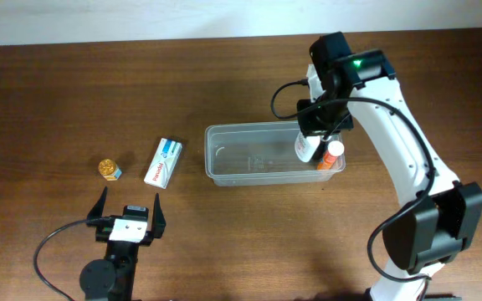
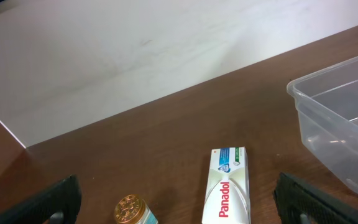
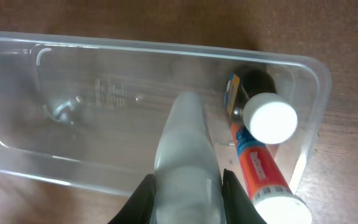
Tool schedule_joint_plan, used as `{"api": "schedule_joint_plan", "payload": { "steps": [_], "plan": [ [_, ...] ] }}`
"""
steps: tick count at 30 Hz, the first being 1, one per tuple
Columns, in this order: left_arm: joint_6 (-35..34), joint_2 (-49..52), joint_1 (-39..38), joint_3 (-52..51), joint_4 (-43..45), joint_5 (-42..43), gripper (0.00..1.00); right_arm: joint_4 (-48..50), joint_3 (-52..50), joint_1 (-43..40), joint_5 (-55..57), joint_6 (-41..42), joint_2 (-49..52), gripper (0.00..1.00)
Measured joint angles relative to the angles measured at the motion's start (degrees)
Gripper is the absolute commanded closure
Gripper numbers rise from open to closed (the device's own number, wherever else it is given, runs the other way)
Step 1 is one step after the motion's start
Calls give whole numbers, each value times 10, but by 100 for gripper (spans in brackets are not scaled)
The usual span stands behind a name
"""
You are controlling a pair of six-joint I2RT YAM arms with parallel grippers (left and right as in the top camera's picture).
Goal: Pack container
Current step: 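Carry the white spray bottle over the container and lower it, then set the spray bottle upright beside the orange tube and open the right gripper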
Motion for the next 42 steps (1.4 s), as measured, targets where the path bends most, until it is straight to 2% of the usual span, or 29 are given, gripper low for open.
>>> {"api": "schedule_joint_plan", "payload": {
  "steps": [16, 42],
  "plan": [
    [0, 0, 0, 0, 0, 0, 1, 99, -101, 0, 0, 26, 0, 82],
    [0, 0, 0, 0, 0, 0, 1, 126, -107, 0, 15, 26, 0, 82]
  ]
}}
